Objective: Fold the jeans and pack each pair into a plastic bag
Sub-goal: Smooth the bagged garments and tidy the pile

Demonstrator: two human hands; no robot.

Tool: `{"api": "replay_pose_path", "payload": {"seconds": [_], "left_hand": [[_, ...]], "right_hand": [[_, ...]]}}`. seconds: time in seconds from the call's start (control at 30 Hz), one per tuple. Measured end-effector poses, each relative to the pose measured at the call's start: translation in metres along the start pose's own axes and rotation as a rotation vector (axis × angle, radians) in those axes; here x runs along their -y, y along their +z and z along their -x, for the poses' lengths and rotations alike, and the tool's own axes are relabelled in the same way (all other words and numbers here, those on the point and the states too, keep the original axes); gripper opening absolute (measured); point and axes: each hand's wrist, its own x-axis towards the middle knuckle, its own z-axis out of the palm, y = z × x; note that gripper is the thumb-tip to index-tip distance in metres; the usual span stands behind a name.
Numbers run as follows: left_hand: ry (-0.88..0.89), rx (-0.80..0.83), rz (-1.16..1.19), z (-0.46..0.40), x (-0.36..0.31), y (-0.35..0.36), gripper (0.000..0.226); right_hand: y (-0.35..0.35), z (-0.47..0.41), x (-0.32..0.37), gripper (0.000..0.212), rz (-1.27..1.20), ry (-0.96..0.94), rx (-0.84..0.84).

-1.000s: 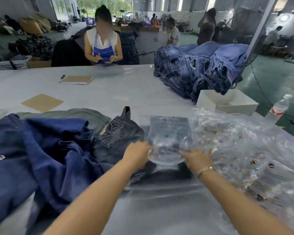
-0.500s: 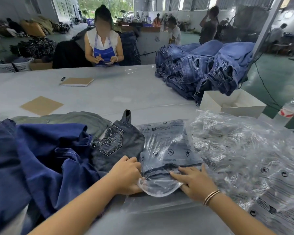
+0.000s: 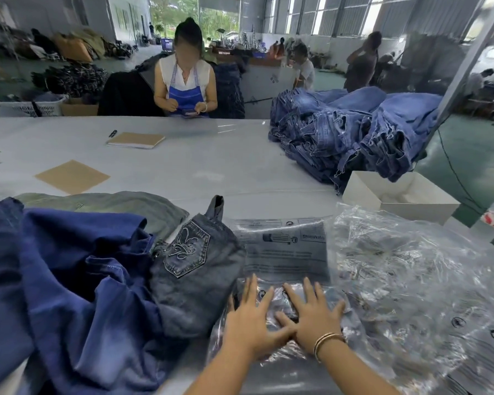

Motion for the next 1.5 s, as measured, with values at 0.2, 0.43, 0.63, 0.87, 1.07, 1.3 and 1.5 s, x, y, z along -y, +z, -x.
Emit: {"api": "replay_pose_path", "payload": {"seconds": [0.2,0.43,0.63,0.87,1.07,1.3,1.5], "left_hand": [[-0.024,0.054,0.043,-0.007,0.001,-0.004,0.097],[-0.038,0.165,0.039,-0.016,0.009,0.001,0.096],[-0.054,0.169,0.070,-0.020,0.011,0.007,0.099],[-0.044,0.162,0.105,-0.021,0.012,0.006,0.097],[-0.023,0.187,0.104,-0.023,0.013,0.007,0.100],[0.048,0.257,0.348,-0.028,0.020,-0.031,0.075],[-0.018,-0.074,0.755,0.028,0.043,-0.062,0.029]], "right_hand": [[-0.003,-0.009,0.001,0.074,0.024,-0.007,0.045],[-0.071,-0.042,0.002,0.048,-0.373,-0.090,0.085],[-0.058,-0.075,0.038,0.074,-0.090,-0.115,0.005],[-0.027,-0.097,0.038,0.074,0.047,-0.077,0.107],[-0.028,-0.096,0.035,0.074,0.024,-0.075,0.143],[-0.080,-0.077,0.084,0.078,-0.310,-0.134,-0.032],[-0.087,-0.038,0.150,0.095,-0.854,-0.199,0.145]]}}
